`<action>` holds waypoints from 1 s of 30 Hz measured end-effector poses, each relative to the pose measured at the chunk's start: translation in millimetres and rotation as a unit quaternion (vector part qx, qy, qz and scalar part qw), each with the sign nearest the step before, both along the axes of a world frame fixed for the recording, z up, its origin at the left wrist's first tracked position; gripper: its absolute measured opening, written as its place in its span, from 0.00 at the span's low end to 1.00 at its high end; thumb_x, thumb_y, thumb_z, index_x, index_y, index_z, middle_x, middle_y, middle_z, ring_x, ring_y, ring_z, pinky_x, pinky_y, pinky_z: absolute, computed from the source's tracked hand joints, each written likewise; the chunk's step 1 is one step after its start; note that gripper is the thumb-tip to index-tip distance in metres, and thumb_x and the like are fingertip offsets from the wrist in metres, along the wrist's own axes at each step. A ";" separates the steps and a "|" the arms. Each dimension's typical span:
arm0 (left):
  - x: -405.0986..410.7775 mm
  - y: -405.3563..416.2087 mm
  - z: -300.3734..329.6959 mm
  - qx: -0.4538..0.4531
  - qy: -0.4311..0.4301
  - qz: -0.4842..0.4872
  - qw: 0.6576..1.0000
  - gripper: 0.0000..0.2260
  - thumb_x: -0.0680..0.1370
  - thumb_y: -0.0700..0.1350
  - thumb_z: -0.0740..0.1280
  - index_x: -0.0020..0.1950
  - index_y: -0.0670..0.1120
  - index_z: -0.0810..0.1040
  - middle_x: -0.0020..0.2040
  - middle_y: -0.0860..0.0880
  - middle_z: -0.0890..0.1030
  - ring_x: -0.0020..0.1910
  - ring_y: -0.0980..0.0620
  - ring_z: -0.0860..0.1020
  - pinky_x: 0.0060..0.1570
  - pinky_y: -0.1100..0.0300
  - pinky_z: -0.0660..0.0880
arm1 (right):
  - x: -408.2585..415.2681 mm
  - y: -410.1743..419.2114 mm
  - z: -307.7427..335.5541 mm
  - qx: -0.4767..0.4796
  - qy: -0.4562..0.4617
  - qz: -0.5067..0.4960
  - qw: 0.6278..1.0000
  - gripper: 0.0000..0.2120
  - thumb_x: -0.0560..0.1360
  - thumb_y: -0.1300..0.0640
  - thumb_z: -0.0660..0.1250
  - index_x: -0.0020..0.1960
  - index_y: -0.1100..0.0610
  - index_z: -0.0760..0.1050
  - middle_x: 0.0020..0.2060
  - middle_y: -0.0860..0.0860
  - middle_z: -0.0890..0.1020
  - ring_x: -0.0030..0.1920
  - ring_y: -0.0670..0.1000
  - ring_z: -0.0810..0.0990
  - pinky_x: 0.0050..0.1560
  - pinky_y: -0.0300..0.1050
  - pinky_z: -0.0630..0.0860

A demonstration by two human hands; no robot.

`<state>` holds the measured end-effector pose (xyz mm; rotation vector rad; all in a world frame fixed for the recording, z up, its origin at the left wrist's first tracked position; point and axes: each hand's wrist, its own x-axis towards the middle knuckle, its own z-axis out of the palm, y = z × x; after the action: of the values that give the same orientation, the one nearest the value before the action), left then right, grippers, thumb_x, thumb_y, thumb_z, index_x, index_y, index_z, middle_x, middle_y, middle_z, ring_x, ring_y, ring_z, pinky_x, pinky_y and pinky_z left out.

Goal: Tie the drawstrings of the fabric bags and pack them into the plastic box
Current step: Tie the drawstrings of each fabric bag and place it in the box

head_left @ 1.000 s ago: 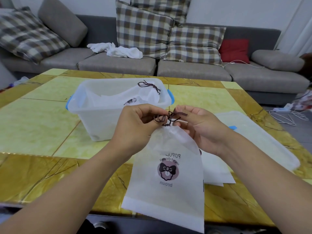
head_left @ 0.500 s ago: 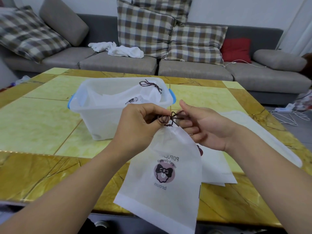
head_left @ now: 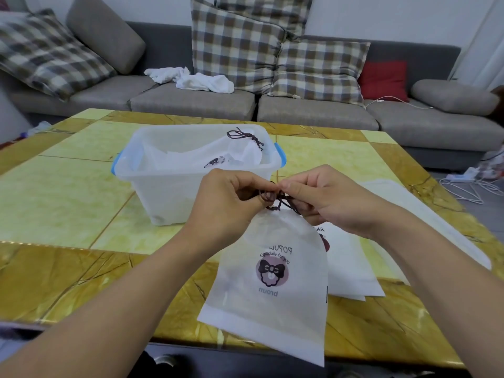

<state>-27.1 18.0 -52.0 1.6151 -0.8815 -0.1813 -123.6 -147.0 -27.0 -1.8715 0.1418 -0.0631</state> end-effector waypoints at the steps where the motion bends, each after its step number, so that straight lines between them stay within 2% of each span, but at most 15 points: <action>1: -0.4 0.0 0.2 0.006 -0.006 0.000 1.000 0.09 0.74 0.34 0.74 0.45 0.48 0.87 0.37 0.52 0.87 0.39 0.54 0.86 0.46 0.60 0.82 | -0.1 2.1 2.0 -0.025 -0.003 -0.001 1.000 0.15 0.78 0.50 0.66 0.41 0.61 0.81 0.29 0.52 0.61 0.29 0.50 0.54 0.29 0.42 0.53; 2: -0.7 -0.2 0.8 0.011 -0.005 -0.002 1.000 0.08 0.74 0.34 0.74 0.45 0.47 0.87 0.37 0.52 0.87 0.39 0.55 0.86 0.44 0.61 0.82 | -0.5 3.5 4.0 -0.057 -0.009 -0.004 0.998 0.14 0.76 0.50 0.69 0.44 0.60 0.84 0.28 0.52 0.63 0.28 0.49 0.56 0.29 0.42 0.54; 4: -2.8 -0.2 2.6 0.019 0.014 -0.004 1.000 0.08 0.73 0.33 0.74 0.45 0.45 0.88 0.38 0.52 0.87 0.38 0.56 0.85 0.40 0.64 0.80 | -0.4 4.4 5.7 -0.130 -0.027 -0.002 0.991 0.10 0.74 0.54 0.73 0.49 0.61 0.86 0.25 0.47 0.71 0.25 0.43 0.63 0.28 0.36 0.60; 6: -3.4 0.0 3.6 0.031 0.047 0.001 0.998 0.08 0.73 0.33 0.74 0.44 0.46 0.88 0.37 0.52 0.87 0.36 0.58 0.84 0.39 0.66 0.77 | 0.6 3.2 4.5 -0.199 -0.045 -0.001 0.979 0.06 0.75 0.57 0.73 0.48 0.60 0.86 0.26 0.47 0.76 0.26 0.42 0.67 0.29 0.33 0.63; 9: -1.4 1.7 4.4 0.035 0.141 -0.007 0.989 0.07 0.73 0.35 0.75 0.42 0.47 0.87 0.38 0.46 0.87 0.37 0.53 0.83 0.43 0.56 0.78 | 2.1 -2.0 -0.6 -0.267 -0.064 -0.014 0.962 0.03 0.75 0.57 0.74 0.45 0.55 0.86 0.33 0.53 0.82 0.31 0.44 0.71 0.34 0.37 0.67; 11: 1.1 2.9 4.8 0.023 0.204 -0.027 0.978 0.04 0.74 0.35 0.74 0.43 0.44 0.87 0.39 0.41 0.86 0.37 0.50 0.81 0.41 0.58 0.78 | 2.2 -3.1 -3.3 -0.287 -0.086 -0.025 0.954 0.03 0.76 0.59 0.73 0.46 0.55 0.86 0.32 0.49 0.81 0.30 0.41 0.72 0.34 0.33 0.66; 13: 2.9 3.8 4.7 0.018 0.240 -0.042 0.970 0.03 0.76 0.36 0.72 0.46 0.38 0.85 0.39 0.41 0.85 0.36 0.51 0.79 0.38 0.62 0.79 | 1.8 -0.7 -4.0 -0.307 -0.103 -0.027 0.946 0.03 0.77 0.60 0.71 0.48 0.55 0.85 0.29 0.44 0.79 0.29 0.42 0.72 0.33 0.31 0.65; 17: 7.4 4.1 3.6 0.007 0.248 -0.057 0.967 0.07 0.77 0.37 0.71 0.53 0.37 0.83 0.40 0.42 0.84 0.35 0.54 0.80 0.39 0.64 0.79 | 1.4 4.2 -5.2 -0.332 -0.117 -0.017 0.936 0.06 0.79 0.60 0.66 0.46 0.56 0.81 0.31 0.50 0.77 0.32 0.44 0.69 0.34 0.38 0.65; 19: 11.7 6.2 5.1 -0.009 0.259 -0.080 0.963 0.08 0.78 0.35 0.69 0.56 0.39 0.82 0.40 0.43 0.84 0.36 0.54 0.81 0.39 0.65 0.79 | 1.3 4.7 -6.6 -0.313 -0.118 -0.026 0.942 0.07 0.80 0.61 0.65 0.44 0.57 0.79 0.31 0.49 0.76 0.32 0.44 0.68 0.33 0.37 0.65; 21: 15.2 9.3 7.0 -0.012 0.253 -0.106 0.961 0.09 0.79 0.34 0.67 0.57 0.41 0.81 0.42 0.42 0.84 0.38 0.53 0.82 0.40 0.66 0.78 | 1.4 4.6 -8.3 -0.253 -0.111 -0.029 0.961 0.09 0.81 0.61 0.64 0.43 0.58 0.77 0.31 0.48 0.73 0.30 0.44 0.66 0.32 0.37 0.63; 23: 15.9 10.9 6.9 -0.001 0.204 -0.096 0.974 0.09 0.79 0.33 0.67 0.58 0.40 0.81 0.42 0.42 0.85 0.40 0.52 0.82 0.41 0.65 0.79 | 1.5 5.0 -8.9 -0.167 -0.093 -0.025 0.981 0.09 0.82 0.62 0.63 0.44 0.61 0.77 0.30 0.50 0.69 0.29 0.49 0.64 0.31 0.41 0.61; 26: 15.3 9.4 3.7 0.012 0.131 -0.031 0.991 0.05 0.77 0.36 0.71 0.51 0.39 0.83 0.41 0.43 0.86 0.39 0.53 0.81 0.38 0.67 0.76 | 1.5 10.4 -6.9 -0.074 -0.081 -0.015 0.994 0.10 0.83 0.62 0.61 0.46 0.64 0.78 0.29 0.51 0.66 0.29 0.49 0.61 0.29 0.40 0.59; 28: 15.1 7.9 1.2 0.019 0.103 -0.013 0.994 0.03 0.75 0.38 0.73 0.48 0.39 0.84 0.41 0.42 0.86 0.36 0.53 0.79 0.36 0.68 0.74 | 1.9 14.9 -5.9 -0.055 -0.080 -0.011 0.995 0.10 0.83 0.62 0.60 0.47 0.65 0.78 0.30 0.53 0.65 0.29 0.48 0.60 0.29 0.39 0.58; 30: 13.5 7.3 -0.4 0.027 0.082 -0.014 0.996 0.03 0.74 0.38 0.75 0.46 0.41 0.86 0.41 0.43 0.87 0.37 0.53 0.79 0.38 0.65 0.75 | 2.7 16.4 -6.9 -0.065 -0.077 -0.018 0.995 0.11 0.83 0.62 0.60 0.45 0.63 0.78 0.29 0.52 0.66 0.29 0.49 0.60 0.29 0.39 0.58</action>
<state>-13.6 25.3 -52.4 1.6138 -0.7784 -0.3551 -120.8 -130.6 -33.8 -1.9860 0.0665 -0.2459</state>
